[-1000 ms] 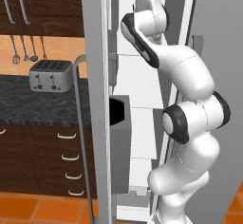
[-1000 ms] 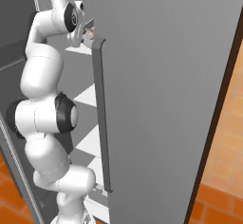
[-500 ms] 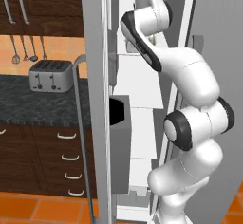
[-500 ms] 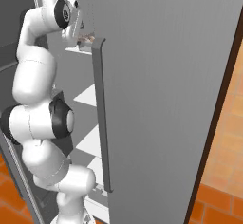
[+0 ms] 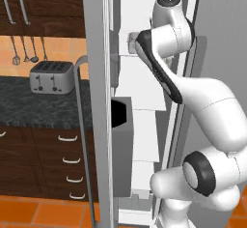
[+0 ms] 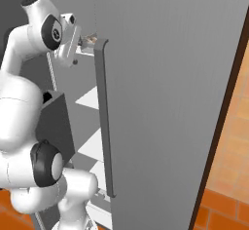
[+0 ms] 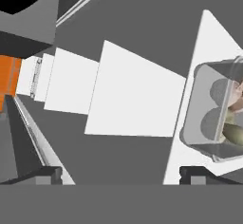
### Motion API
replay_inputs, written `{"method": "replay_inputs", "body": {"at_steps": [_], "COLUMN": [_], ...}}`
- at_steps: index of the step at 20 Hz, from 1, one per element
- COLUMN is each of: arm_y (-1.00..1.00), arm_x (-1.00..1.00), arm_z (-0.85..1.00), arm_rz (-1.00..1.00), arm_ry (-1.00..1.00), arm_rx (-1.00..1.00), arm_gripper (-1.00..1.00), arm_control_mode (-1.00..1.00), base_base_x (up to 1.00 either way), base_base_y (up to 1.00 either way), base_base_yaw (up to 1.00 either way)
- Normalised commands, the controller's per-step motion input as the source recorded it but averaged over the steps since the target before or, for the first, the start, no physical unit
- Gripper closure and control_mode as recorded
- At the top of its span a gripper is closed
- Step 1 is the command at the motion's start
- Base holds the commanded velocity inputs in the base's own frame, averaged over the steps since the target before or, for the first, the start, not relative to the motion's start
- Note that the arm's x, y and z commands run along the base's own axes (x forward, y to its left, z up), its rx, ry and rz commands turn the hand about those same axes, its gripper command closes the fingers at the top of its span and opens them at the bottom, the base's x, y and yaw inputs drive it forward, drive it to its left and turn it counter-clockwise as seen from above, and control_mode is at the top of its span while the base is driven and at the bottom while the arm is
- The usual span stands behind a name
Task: Take the meat container that has the steak and place it on the second highest rack of the freezer. Then take the vegetable container that has the garlic and mushroom and place it on the highest rack of the freezer.
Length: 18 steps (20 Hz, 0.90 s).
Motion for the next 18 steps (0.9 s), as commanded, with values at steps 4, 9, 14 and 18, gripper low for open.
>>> {"method": "replay_inputs", "body": {"at_steps": [4, 9, 14, 18], "arm_y": [-0.16, -0.17, -0.06, -0.28], "arm_x": [-1.00, -1.00, -1.00, -1.00], "arm_z": [-0.32, -0.40, -0.54, -0.31], "arm_rz": [0.00, 0.00, -0.03, 0.00], "arm_ry": [0.00, 0.00, 0.13, 0.05], "arm_rx": [0.08, 0.03, -0.01, 0.00], "arm_gripper": [-1.00, -1.00, -1.00, -1.00], "arm_control_mode": [-1.00, -1.00, -1.00, -1.00], "base_base_x": [0.00, 0.00, 0.00, 0.00], "base_base_y": [0.00, 0.00, 0.00, 0.00], "base_base_yaw": [0.00, 0.00, 0.00, 0.00]}}
